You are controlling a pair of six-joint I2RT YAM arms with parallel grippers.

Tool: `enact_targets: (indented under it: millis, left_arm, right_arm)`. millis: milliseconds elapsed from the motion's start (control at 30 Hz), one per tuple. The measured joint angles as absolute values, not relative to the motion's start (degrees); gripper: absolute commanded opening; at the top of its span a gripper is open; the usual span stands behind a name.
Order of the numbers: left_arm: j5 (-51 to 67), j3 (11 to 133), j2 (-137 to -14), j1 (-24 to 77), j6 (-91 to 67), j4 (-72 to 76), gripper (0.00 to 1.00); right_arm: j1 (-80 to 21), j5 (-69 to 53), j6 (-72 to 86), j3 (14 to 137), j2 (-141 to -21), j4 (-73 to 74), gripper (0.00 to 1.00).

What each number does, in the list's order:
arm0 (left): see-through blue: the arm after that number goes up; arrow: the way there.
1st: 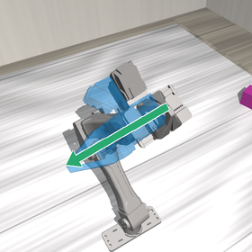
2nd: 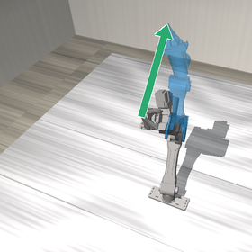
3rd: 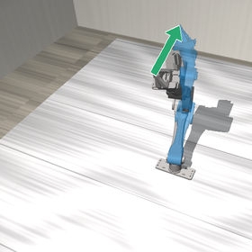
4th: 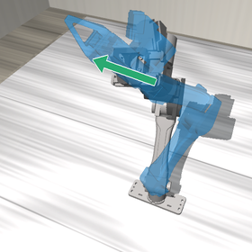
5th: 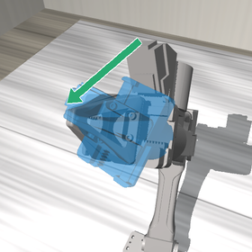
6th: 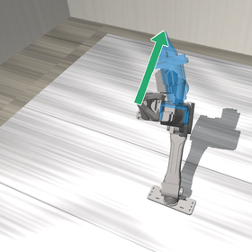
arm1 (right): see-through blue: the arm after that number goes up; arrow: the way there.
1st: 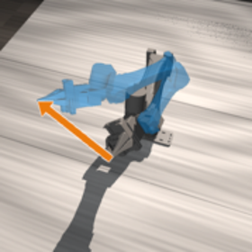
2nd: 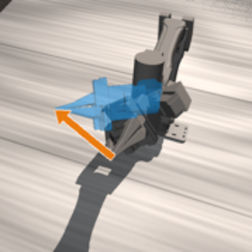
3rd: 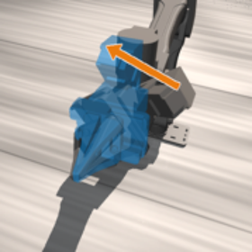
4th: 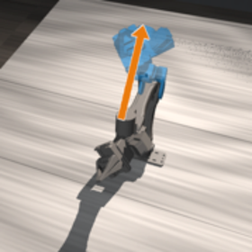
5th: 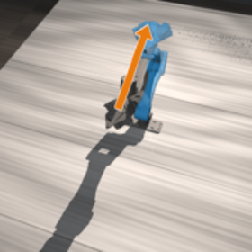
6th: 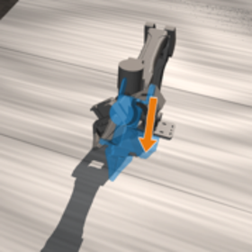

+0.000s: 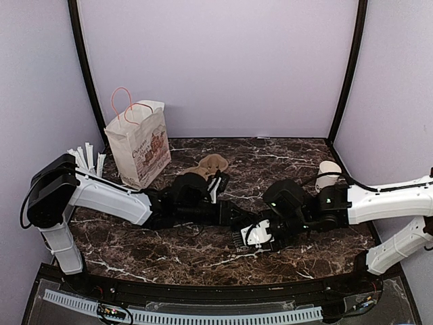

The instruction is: Pack the takeout coffee

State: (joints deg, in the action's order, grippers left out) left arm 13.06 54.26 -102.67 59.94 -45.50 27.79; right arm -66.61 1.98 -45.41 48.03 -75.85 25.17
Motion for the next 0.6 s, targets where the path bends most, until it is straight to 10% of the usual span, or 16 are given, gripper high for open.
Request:
enact_targets:
  millis: [600]
  left_arm:
    - [10.13,66.52,-99.59,61.23,-34.02,9.96,0.50]
  right_arm:
    - [-63.64,-2.39,-44.58,59.53,-75.35,41.71,0.28]
